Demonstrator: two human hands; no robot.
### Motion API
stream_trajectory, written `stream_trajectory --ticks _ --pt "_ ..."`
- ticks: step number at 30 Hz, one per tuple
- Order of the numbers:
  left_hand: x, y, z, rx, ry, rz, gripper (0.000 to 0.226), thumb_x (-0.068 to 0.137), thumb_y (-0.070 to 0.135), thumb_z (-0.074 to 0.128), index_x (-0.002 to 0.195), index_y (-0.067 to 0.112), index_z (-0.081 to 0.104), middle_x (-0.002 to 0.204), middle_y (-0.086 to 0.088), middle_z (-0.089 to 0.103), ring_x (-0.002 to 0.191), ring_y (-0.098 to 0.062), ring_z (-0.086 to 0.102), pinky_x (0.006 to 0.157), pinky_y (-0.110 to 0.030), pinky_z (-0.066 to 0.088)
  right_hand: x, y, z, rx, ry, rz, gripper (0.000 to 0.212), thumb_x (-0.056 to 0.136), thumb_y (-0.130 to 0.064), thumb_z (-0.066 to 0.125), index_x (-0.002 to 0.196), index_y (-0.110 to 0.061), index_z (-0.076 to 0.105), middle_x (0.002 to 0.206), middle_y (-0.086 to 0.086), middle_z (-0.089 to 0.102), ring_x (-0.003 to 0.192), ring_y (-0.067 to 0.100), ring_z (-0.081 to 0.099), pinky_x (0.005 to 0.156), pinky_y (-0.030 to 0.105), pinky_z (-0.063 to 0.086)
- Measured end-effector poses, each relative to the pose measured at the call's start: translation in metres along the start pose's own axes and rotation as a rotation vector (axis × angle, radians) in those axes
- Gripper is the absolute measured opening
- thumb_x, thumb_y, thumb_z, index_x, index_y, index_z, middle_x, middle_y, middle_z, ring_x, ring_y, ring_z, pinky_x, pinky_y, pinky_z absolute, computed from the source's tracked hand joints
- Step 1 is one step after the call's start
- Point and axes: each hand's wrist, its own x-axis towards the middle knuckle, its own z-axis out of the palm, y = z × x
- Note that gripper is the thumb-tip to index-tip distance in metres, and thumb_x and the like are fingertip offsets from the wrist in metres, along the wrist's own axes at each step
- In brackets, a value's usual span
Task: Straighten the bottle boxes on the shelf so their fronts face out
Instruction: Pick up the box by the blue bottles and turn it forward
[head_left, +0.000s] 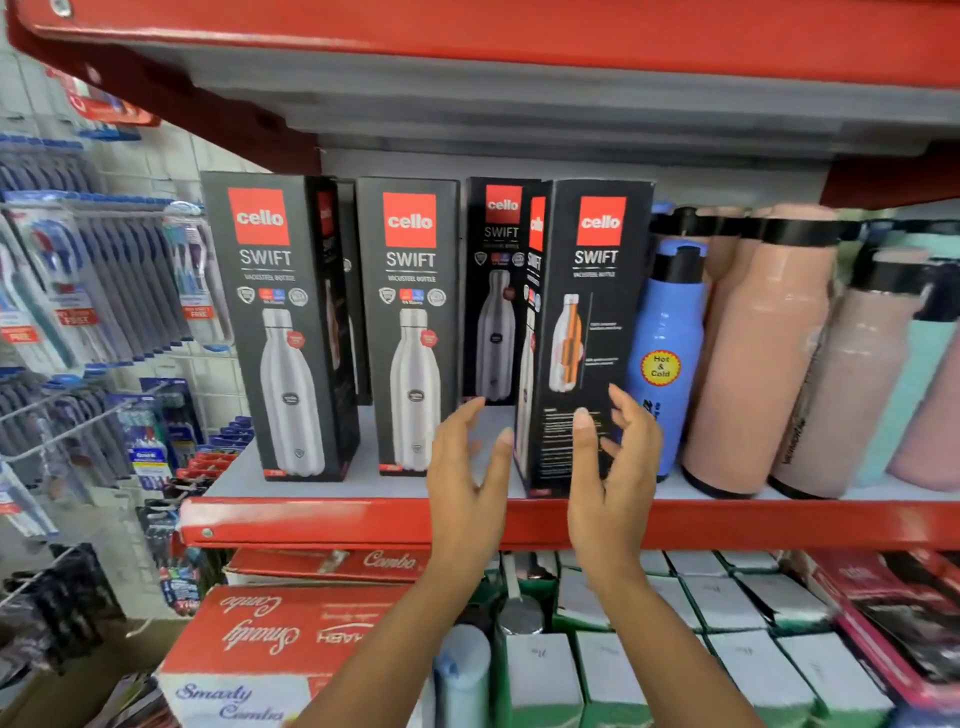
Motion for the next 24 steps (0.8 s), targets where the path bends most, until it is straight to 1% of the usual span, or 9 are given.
stream_trajectory --ticks 2,5,7,9,12,14,17,21,24 --pt "0.000 0.004 0.013 -0.052 -0.045 -0.041 0.041 0.094 0.026 0.055 0.134 0.021 0.048 0.135 0.007 0.052 0.121 0.008 0.046 0.101 -0.016 0.042 0.010 0.009 -0.008 -0.032 -0.006 0.042 0.049 0.097 -0.038 0.051 0.139 -0.014 0.046 0.139 -0.004 0.049 0.136 0.023 0.045 0.110 0.052 0.040" --pt "0.004 0.011 0.027 -0.117 -0.108 -0.126 0.048 0.096 0.028 0.051 0.142 0.023 0.040 0.142 0.013 0.043 0.117 0.020 0.040 0.090 0.004 0.033 0.023 0.015 -0.016 -0.046 -0.161 0.174 0.062 0.097 -0.035 0.055 0.151 -0.014 0.032 0.156 0.000 0.036 0.148 0.016 0.029 0.121 0.044 0.027" --pt "0.007 0.013 0.033 -0.155 -0.126 -0.180 0.052 0.096 0.029 0.050 0.145 0.025 0.034 0.142 0.017 0.037 0.123 0.014 0.037 0.086 0.009 0.028 0.029 0.019 -0.018 0.011 -0.291 0.259 0.073 0.095 -0.040 0.056 0.155 -0.017 0.022 0.160 -0.006 0.029 0.149 0.008 0.023 0.124 0.041 0.024" --pt "0.008 0.014 0.037 -0.181 -0.147 -0.208 0.054 0.096 0.030 0.049 0.147 0.025 0.031 0.145 0.016 0.036 0.131 0.005 0.034 0.088 0.009 0.028 0.031 0.022 -0.017 0.044 -0.363 0.272 0.076 0.092 -0.050 0.056 0.155 -0.023 0.024 0.161 -0.008 0.032 0.148 0.006 0.029 0.123 0.041 0.027" --pt "0.007 0.015 0.039 -0.248 -0.184 -0.187 0.052 0.096 0.026 0.050 0.146 0.023 0.035 0.147 0.009 0.043 0.130 0.005 0.043 0.101 -0.005 0.035 0.031 0.021 -0.018 0.115 -0.420 0.239 0.055 0.093 -0.045 0.056 0.145 -0.031 0.043 0.144 -0.014 0.055 0.135 0.000 0.048 0.116 0.034 0.038" --pt "0.005 0.018 0.038 -0.260 -0.196 -0.152 0.047 0.096 0.023 0.050 0.143 0.022 0.040 0.139 0.010 0.053 0.125 0.007 0.048 0.103 -0.014 0.039 0.032 0.016 -0.020 0.163 -0.417 0.240 0.045 0.095 -0.040 0.057 0.139 -0.033 0.051 0.136 -0.017 0.061 0.128 -0.003 0.053 0.113 0.033 0.041" --pt "0.007 0.023 0.033 -0.253 -0.181 -0.130 0.041 0.098 0.021 0.047 0.139 0.025 0.044 0.135 0.013 0.056 0.124 0.007 0.049 0.102 -0.014 0.040 0.034 0.007 -0.023 0.182 -0.407 0.249 0.043 0.095 -0.042 0.057 0.137 -0.035 0.052 0.134 -0.016 0.063 0.125 -0.002 0.056 0.112 0.035 0.043" --pt "0.007 0.025 0.024 -0.227 -0.144 -0.083 0.041 0.098 0.028 0.043 0.139 0.023 0.048 0.138 0.005 0.057 0.131 -0.012 0.050 0.109 -0.044 0.039 0.034 -0.003 -0.028 0.230 -0.374 0.232 0.043 0.095 -0.043 0.056 0.137 -0.033 0.054 0.134 -0.013 0.064 0.126 0.003 0.057 0.111 0.041 0.044" --pt "0.005 0.029 0.018 -0.232 -0.120 -0.039 0.039 0.096 0.026 0.046 0.135 0.026 0.051 0.137 0.000 0.058 0.131 -0.019 0.050 0.108 -0.049 0.040 0.031 -0.010 -0.036 0.319 -0.361 0.229 0.042 0.095 -0.040 0.057 0.136 -0.032 0.055 0.134 -0.015 0.064 0.127 0.003 0.057 0.112 0.042 0.043"
